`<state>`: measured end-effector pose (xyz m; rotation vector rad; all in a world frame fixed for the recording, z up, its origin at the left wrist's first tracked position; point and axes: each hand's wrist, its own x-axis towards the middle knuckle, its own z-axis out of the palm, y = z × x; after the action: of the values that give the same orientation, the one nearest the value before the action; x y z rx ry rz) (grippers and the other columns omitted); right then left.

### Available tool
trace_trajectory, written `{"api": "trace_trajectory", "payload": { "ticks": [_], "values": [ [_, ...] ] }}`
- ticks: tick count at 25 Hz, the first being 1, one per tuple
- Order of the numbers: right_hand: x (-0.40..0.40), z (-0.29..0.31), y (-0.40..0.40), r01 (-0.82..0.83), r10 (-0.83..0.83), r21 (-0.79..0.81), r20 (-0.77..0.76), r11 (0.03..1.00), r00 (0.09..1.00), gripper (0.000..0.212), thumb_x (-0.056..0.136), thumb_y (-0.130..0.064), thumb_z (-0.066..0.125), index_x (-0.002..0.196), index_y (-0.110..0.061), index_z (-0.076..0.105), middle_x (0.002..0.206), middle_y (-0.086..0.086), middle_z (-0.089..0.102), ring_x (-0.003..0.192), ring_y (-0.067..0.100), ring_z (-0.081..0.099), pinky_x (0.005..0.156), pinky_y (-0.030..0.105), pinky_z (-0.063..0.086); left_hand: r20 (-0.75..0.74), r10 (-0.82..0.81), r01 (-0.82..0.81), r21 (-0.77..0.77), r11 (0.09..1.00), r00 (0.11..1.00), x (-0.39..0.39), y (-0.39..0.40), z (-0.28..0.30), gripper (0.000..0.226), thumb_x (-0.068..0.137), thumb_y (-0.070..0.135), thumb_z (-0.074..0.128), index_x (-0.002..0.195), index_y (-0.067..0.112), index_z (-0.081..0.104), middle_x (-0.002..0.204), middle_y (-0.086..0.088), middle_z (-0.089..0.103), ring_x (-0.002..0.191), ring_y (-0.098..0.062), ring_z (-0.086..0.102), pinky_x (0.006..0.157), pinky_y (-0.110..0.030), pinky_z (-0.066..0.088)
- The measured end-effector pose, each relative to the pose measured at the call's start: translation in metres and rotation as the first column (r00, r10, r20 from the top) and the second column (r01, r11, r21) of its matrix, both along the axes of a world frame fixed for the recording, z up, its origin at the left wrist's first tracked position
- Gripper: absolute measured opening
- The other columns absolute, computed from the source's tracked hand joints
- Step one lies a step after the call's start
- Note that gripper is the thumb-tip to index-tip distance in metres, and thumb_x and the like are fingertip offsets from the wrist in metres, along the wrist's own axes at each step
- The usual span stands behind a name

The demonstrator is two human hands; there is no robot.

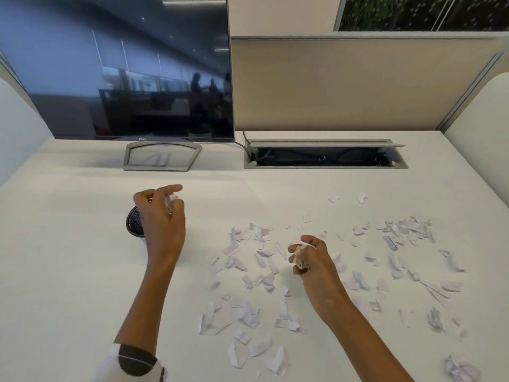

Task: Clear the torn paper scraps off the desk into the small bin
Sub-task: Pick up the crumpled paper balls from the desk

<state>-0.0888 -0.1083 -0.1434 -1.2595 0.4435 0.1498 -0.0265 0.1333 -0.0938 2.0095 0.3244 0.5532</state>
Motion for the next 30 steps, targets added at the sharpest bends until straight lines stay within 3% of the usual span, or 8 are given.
{"api": "trace_trajectory", "payload": {
  "ticks": [3,7,10,15,20,24,27,30],
  "values": [
    [-0.002,-0.006,0.012,-0.073,0.080,-0.101,0.067,0.992,0.994,0.029,0.088,-0.004,0.051,0.105,-0.027,0.047,0.098,0.003,0.067,0.081,0.012,0.064,0.069,0.026,0.046,0.027,0.097,-0.100,0.186,0.978,0.995,0.000,0.038,-0.012,0.035,0.088,0.002,0.050,0.122,0.011,0.057,0.117,-0.017,0.046,0.092,-0.013,0.047,0.085,-0.012,0.034],
    [0.009,0.002,0.039,-0.107,0.125,-0.149,0.116,0.983,0.985,0.024,0.086,-0.017,0.065,0.102,-0.029,0.052,0.107,-0.001,0.066,0.093,0.010,0.068,0.091,0.037,0.053,-0.090,0.048,-0.028,0.209,0.977,0.995,-0.003,0.061,-0.036,0.043,0.086,0.000,0.056,0.127,0.010,0.051,0.119,-0.017,0.053,0.106,-0.028,0.052,0.088,-0.024,0.036],
    [0.027,0.021,0.071,-0.134,0.213,-0.315,0.230,0.939,0.950,0.023,0.080,-0.017,0.072,0.095,-0.031,0.061,0.107,-0.004,0.062,0.094,0.007,0.066,0.089,0.025,0.052,-0.071,0.037,-0.026,0.149,0.988,0.997,-0.012,0.058,-0.044,0.044,0.085,0.000,0.055,0.127,0.013,0.051,0.124,-0.012,0.052,0.114,-0.028,0.049,0.087,-0.024,0.039],
    [0.062,0.040,0.165,-0.081,0.537,-0.698,0.466,0.711,0.703,0.035,0.080,-0.011,0.067,0.113,-0.021,0.063,0.111,0.001,0.064,0.101,0.021,0.049,0.089,0.036,0.042,-0.057,0.108,-0.111,-0.054,0.992,0.993,-0.021,0.057,-0.042,0.049,0.086,-0.005,0.038,0.130,0.014,0.050,0.126,0.006,0.052,0.110,-0.006,0.047,0.079,0.007,0.030],
    [0.079,0.033,0.201,-0.182,0.785,-0.854,0.337,0.487,0.520,0.042,0.086,-0.004,0.059,0.127,-0.010,0.052,0.138,0.012,0.049,0.124,0.029,0.041,0.105,0.041,0.035,-0.072,0.077,-0.081,-0.053,0.995,0.994,-0.025,0.059,-0.040,0.051,0.089,-0.006,0.031,0.130,0.016,0.051,0.124,0.006,0.054,0.115,-0.011,0.050,0.095,-0.014,0.038],
    [0.046,0.019,0.156,-0.109,0.681,-0.805,0.412,0.584,0.605,0.039,0.089,-0.002,0.051,0.126,-0.015,0.052,0.130,0.008,0.050,0.123,0.020,0.045,0.105,0.032,0.039,-0.095,0.086,-0.087,-0.006,0.996,0.992,-0.026,0.056,-0.049,0.050,0.090,-0.006,0.032,0.132,0.014,0.051,0.141,-0.006,0.049,0.140,-0.021,0.033,0.114,-0.036,0.029],
    [-0.015,-0.013,0.082,-0.065,0.583,-0.799,0.378,0.598,0.719,0.030,0.091,-0.009,0.049,0.115,-0.024,0.057,0.121,-0.001,0.054,0.120,0.004,0.046,0.099,0.020,0.041,-0.025,0.078,-0.069,0.242,0.968,0.997,-0.032,0.048,-0.058,0.042,0.091,-0.004,0.039,0.131,0.005,0.050,0.144,-0.012,0.046,0.145,-0.028,0.017,0.117,-0.049,0.019],
    [-0.080,-0.043,-0.003,0.081,0.432,-0.852,0.342,0.518,0.835,0.026,0.088,-0.011,0.055,0.108,-0.027,0.061,0.112,0.000,0.059,0.114,-0.007,0.047,0.095,0.008,0.039,0.094,-0.051,0.011,0.383,0.924,0.994,-0.044,0.007,-0.062,0.035,0.091,0.010,0.044,0.123,-0.001,0.054,0.135,-0.019,0.051,0.138,-0.032,0.030,0.115,-0.032,0.020]
  ]
}}
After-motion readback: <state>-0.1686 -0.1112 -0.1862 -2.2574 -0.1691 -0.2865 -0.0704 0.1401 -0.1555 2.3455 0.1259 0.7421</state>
